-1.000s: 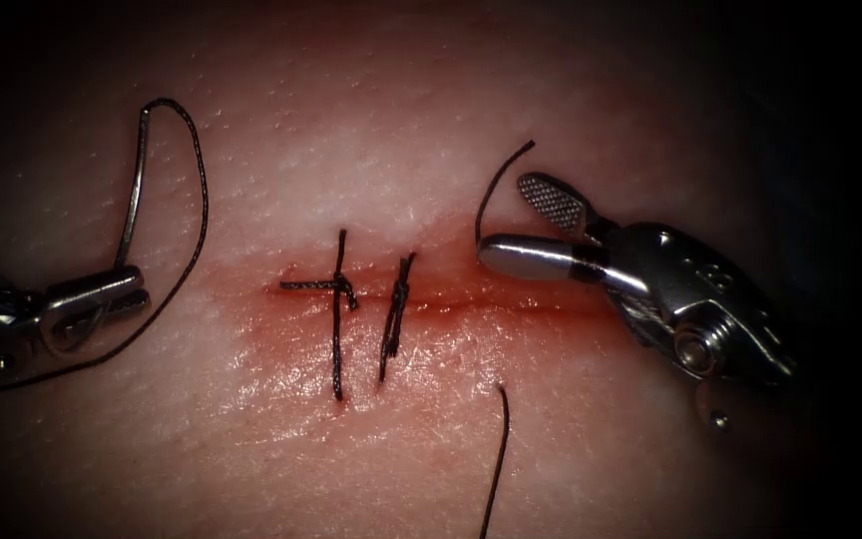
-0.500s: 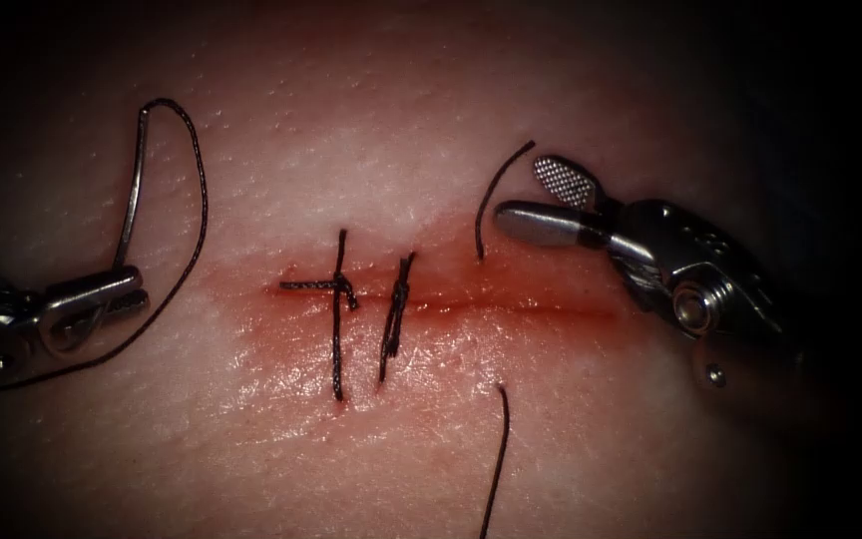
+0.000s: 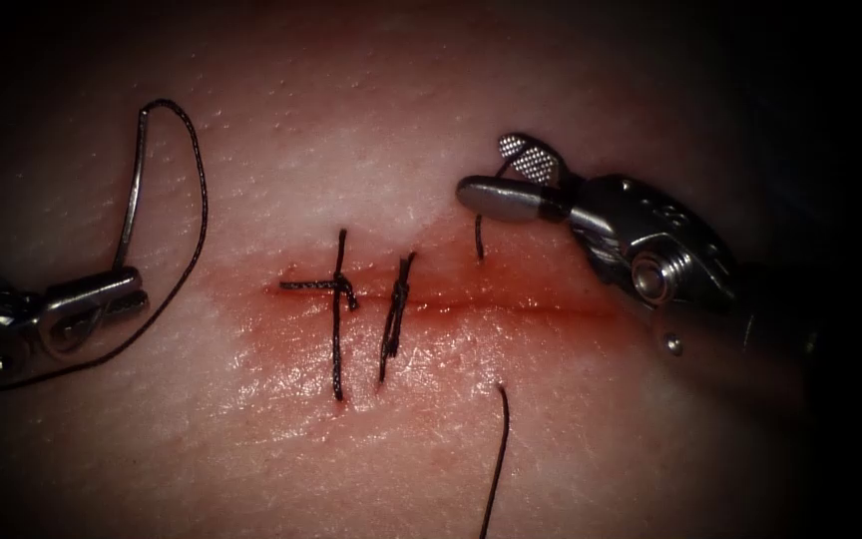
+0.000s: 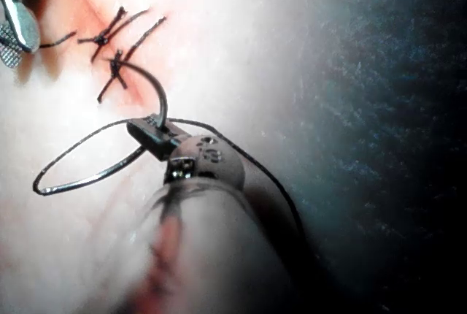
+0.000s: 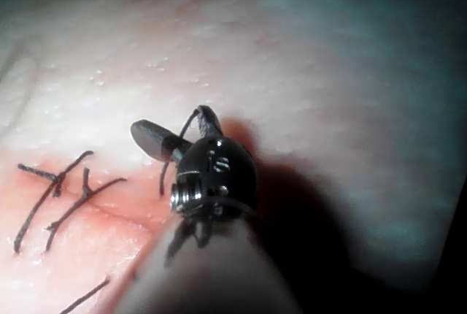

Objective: Wound Closure
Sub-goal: Use the right gripper to adjust the short tail and lengthen it

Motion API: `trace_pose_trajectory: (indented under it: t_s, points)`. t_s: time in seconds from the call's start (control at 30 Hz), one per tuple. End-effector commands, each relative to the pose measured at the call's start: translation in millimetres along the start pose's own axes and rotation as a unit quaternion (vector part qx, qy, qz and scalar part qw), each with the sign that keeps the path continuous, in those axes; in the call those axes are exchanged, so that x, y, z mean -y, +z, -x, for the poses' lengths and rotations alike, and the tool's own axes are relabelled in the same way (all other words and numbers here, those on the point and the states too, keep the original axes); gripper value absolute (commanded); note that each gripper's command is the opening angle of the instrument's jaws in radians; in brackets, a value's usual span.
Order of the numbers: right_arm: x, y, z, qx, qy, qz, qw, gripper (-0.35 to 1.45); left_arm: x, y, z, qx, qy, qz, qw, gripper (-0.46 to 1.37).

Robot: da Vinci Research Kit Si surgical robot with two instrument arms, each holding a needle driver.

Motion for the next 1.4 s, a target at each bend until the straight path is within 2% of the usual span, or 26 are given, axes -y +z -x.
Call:
trace_pose_trajectory:
  t_s: [0.03,0.07,0.1,0.13,0.4,0.67,1.1,1.4]
  points:
    - [0.1,0.1,-0.1,-0.003,0.001,0.0,1.0,0.63,0.0,0.1,0.0,0.0,0.0,0.004,1.0,-0.35]
    - [0.2,0.1,-0.1,-0.003,0.001,0.0,1.0,0.35,0.0,0.2,0.0,0.0,0.0,0.004,1.0,-0.35]
    - [0.2,0.1,-0.1,-0.005,0.007,0.0,1.0,-0.14,0.0,0.2,0.0,0.0,0.003,0.004,1.0,-0.35]
    - [0.3,0.0,-0.2,0.004,0.024,0.007,1.0,-0.35,0.0,0.2,-0.1,0.0,0.003,0.004,1.0,-0.35]
    - [1.1,-0.4,-1.7,0.015,0.036,0.018,0.999,-0.35,0.1,0.3,0.0,0.0,0.002,0.004,1.0,-0.35]
    - [2.5,-1.3,-4.7,0.014,-0.042,0.005,0.999,-0.35,0.1,0.4,0.0,0.0,0.002,0.004,1.0,-0.35]
    - [2.7,-1.7,-5.6,0.017,-0.103,-0.006,0.995,-0.35,0.1,0.6,0.0,0.001,0.002,0.004,1.0,-0.35]
    - [3.2,-2.0,-7.6,0.004,-0.12,-0.01,0.993,-0.35,0.0,0.7,0.0,0.001,0.002,0.004,1.0,-0.35]
